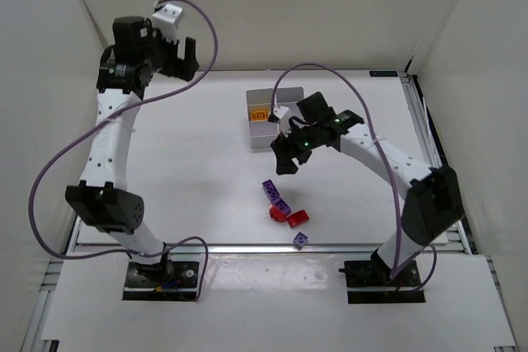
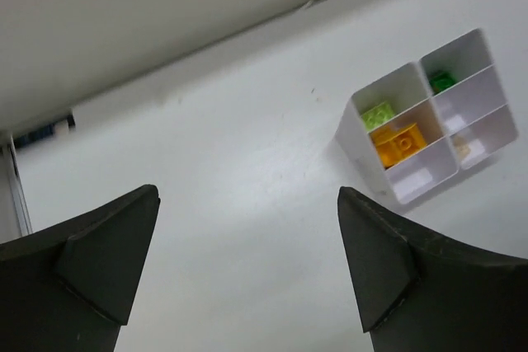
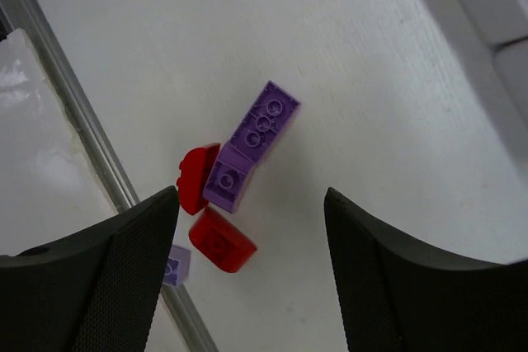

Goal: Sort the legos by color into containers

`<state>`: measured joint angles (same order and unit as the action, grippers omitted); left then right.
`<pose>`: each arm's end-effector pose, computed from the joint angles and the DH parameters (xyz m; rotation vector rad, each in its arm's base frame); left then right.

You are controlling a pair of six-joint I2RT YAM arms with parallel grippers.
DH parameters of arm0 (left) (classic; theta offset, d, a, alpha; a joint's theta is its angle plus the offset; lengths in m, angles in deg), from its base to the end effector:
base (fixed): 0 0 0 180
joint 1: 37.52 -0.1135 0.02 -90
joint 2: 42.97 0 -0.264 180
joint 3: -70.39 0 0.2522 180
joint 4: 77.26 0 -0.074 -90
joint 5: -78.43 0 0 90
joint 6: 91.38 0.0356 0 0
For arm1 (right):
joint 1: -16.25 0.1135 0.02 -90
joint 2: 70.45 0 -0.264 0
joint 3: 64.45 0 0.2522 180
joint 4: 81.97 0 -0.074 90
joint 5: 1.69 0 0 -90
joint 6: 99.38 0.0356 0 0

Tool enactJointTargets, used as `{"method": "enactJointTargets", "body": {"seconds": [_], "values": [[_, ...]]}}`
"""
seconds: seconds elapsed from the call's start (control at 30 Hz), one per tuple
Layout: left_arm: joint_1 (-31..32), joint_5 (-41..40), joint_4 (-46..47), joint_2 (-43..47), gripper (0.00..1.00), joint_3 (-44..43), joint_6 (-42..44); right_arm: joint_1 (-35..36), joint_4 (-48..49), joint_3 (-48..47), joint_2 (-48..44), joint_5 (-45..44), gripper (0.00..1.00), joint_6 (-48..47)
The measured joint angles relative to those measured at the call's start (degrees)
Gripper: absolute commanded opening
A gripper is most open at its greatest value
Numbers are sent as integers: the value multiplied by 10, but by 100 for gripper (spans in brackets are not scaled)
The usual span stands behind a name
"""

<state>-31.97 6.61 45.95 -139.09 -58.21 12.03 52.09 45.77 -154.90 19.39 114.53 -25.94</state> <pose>0.3564 -0.0458 0.4670 0.5249 1.9088 -0.2272 0.2641 0.2102 0.2971 -1.2685 2.1254 0.7101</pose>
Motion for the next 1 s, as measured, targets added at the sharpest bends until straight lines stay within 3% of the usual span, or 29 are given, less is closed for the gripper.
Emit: {"method": "enactJointTargets", "body": {"seconds": [0.17, 0.3, 0.6, 1.0], "values": [[-10, -101, 21, 104, 99, 209, -65, 6, 27, 7, 82, -46, 70, 108], [-9, -181, 30, 171, 99, 297, -111, 27, 41, 14, 121, -115, 70, 194], [-14, -238, 57, 293, 99, 374, -132, 74, 43, 0, 172, -219, 72, 290], [-17, -242, 61, 299, 99, 407, -125, 109, 56, -22, 207, -234, 71, 309]]}}
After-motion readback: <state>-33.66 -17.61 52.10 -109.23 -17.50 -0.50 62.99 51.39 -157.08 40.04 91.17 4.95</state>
